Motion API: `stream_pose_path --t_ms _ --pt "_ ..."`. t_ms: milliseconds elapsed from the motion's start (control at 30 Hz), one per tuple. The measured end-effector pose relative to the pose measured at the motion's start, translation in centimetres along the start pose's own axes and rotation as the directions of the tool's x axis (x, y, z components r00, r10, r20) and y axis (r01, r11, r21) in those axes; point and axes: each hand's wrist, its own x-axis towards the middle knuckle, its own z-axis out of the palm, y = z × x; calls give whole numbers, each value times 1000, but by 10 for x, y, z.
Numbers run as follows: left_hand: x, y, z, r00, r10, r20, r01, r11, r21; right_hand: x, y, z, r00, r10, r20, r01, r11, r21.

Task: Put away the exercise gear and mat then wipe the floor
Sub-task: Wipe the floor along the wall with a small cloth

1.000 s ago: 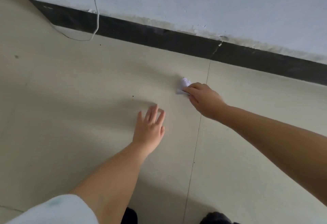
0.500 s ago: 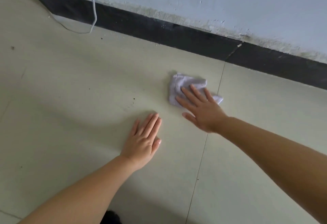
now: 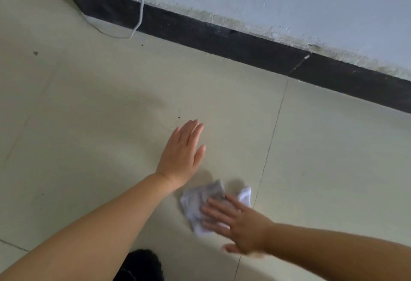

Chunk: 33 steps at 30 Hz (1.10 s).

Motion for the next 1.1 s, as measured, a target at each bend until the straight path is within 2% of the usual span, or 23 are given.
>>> stream_pose_path --t_ms 67,100,167,200,233,300,333,367,400,433,500,567,633,667,700,733,767,800,867,933,1000,1067,1100 --pt "4 8 7 994 84 71 -85 996 25 -9 9 10 995 -104 12 104 992 -74" --pt "7 12 12 989 108 97 -112 993 38 -10 28 11 997 -69 -36 65 993 -99" --pt "17 18 19 986 128 109 -134 990 48 -13 73 0 946 267 -182 -265 964 35" --pt "22 20 22 984 140 114 -145 988 43 -18 98 -8 831 504 -235 -476 863 168" --pt "27 22 25 979 155 132 -162 986 37 -27 122 -14 659 714 -234 -650 698 301" --pt "36 23 27 961 203 190 -216 975 47 -45 156 -26 296 955 16 -818 245 520" --pt "42 23 27 950 229 214 -246 968 53 -46 160 -31 185 975 123 -815 82 574" --pt "49 23 27 938 252 237 -273 960 59 -41 156 -33 116 979 168 -803 -7 597" --pt "57 23 27 926 273 262 -298 952 64 -32 144 -31 92 982 166 -797 -27 604" --pt "66 24 27 913 293 285 -326 943 72 -21 122 -26 114 986 121 -805 20 593" --pt "85 29 27 885 341 318 -386 918 87 2 58 -12 259 965 -49 -808 245 535" --pt "104 39 27 848 366 384 -426 901 82 17 -12 -3 519 839 -162 -724 533 439" --pt "121 54 28 822 394 411 -468 879 94 12 -47 7 743 649 -163 -568 741 358" --pt "128 62 28 807 405 429 -492 864 110 4 -45 13 790 589 -172 -514 788 338" --pt "133 70 29 793 422 439 -520 844 127 -5 -36 19 789 589 -175 -518 791 326" --pt "136 76 31 785 436 440 -537 833 134 -18 -23 24 744 649 -160 -572 742 349" --pt "137 81 31 787 440 433 -539 832 134 -34 -6 27 641 756 -135 -659 632 408" --pt "134 83 32 796 431 424 -525 841 132 -55 13 31 489 867 -93 -736 467 489" --pt "119 77 42 824 374 425 -465 875 132 -103 50 39 113 991 68 -802 50 595" --pt "103 70 52 850 311 425 -404 903 147 -142 78 41 -144 946 290 -727 -300 617" --pt "99 68 60 862 282 421 -379 910 166 -145 86 37 -248 895 370 -649 -438 622" --pt "101 68 63 854 273 444 -380 908 173 -111 66 34 -219 921 323 -685 -381 622" --pt "101 69 62 851 269 452 -380 908 176 -86 44 31 -154 956 251 -734 -281 619"
